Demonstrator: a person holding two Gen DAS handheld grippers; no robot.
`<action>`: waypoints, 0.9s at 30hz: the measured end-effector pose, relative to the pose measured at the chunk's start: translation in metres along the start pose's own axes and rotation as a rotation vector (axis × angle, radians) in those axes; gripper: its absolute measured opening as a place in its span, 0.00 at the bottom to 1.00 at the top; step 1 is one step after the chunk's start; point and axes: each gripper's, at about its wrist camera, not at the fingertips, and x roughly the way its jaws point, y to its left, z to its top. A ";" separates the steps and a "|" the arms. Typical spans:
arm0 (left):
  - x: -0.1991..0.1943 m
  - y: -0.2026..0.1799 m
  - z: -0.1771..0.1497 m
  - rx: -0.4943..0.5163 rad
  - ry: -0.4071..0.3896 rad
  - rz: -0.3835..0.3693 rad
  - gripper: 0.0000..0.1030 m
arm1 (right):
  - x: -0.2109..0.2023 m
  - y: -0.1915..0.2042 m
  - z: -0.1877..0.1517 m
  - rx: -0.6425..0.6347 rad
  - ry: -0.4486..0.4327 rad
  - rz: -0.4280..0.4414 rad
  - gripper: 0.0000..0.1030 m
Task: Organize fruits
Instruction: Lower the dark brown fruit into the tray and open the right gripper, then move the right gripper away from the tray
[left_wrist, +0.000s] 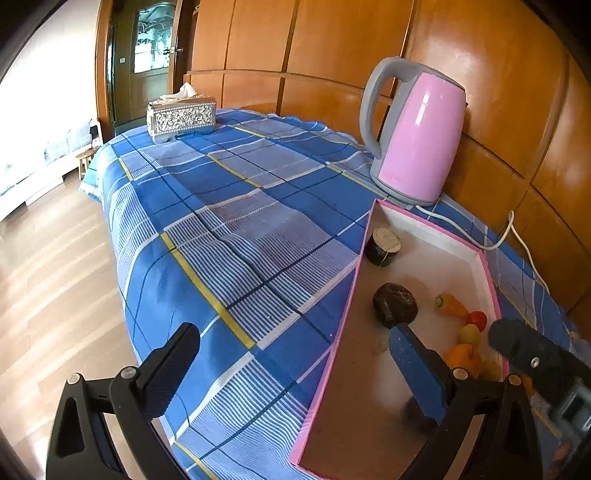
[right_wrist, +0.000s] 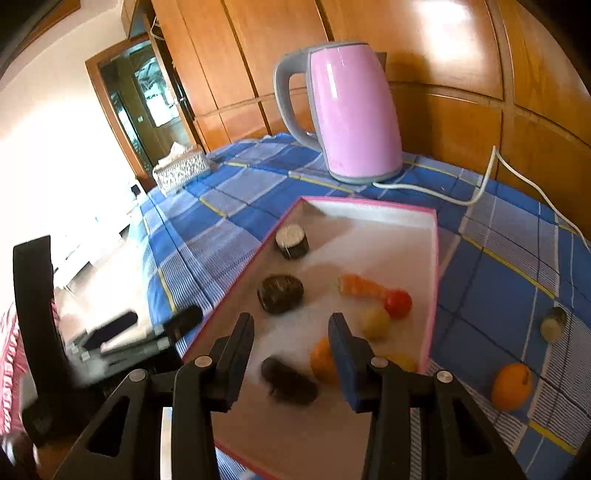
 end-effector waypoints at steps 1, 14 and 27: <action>0.000 0.000 0.000 0.000 0.001 0.001 1.00 | 0.001 0.000 0.002 0.011 -0.004 0.000 0.41; -0.006 -0.012 -0.002 0.027 0.000 -0.039 1.00 | -0.021 -0.025 -0.022 0.091 -0.023 -0.095 0.45; -0.012 -0.022 -0.005 0.055 -0.003 -0.064 1.00 | -0.065 -0.051 -0.057 0.162 -0.119 -0.314 0.55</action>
